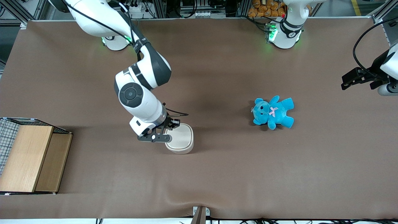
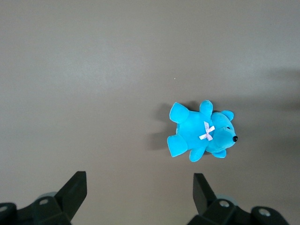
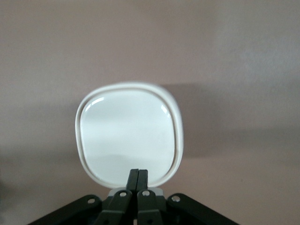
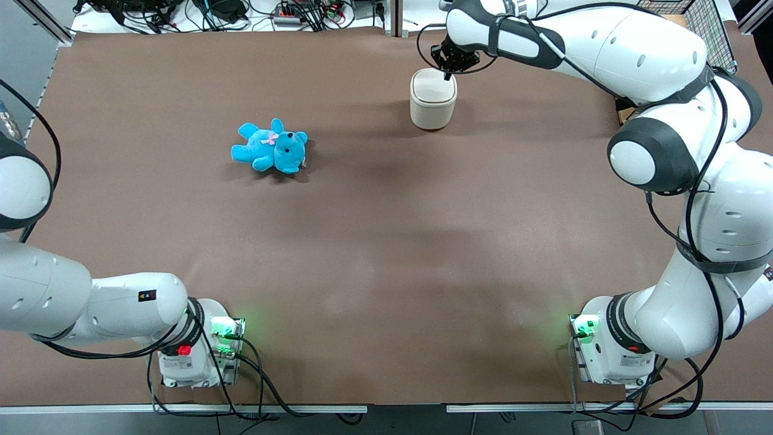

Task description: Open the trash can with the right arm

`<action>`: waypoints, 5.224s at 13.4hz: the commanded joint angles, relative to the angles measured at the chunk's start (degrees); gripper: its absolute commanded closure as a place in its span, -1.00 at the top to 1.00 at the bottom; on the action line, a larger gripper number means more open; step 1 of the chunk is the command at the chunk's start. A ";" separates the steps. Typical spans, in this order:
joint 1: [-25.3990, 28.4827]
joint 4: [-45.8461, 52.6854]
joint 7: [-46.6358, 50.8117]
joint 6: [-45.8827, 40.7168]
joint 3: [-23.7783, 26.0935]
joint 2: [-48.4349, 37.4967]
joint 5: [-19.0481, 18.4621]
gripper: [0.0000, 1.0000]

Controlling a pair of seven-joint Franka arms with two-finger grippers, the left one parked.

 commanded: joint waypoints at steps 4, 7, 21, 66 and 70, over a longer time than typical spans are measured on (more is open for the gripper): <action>-1.02 2.14 -1.96 2.99 0.50 3.48 -2.73 -1.00; -1.20 2.05 -2.04 3.08 0.41 3.75 -3.09 -1.00; -0.67 1.88 -1.78 5.10 0.41 6.03 -5.29 -1.00; -12.60 13.48 -6.84 -26.52 1.11 -3.98 10.53 1.00; -19.73 13.48 -18.81 -30.49 1.03 -4.16 10.09 1.00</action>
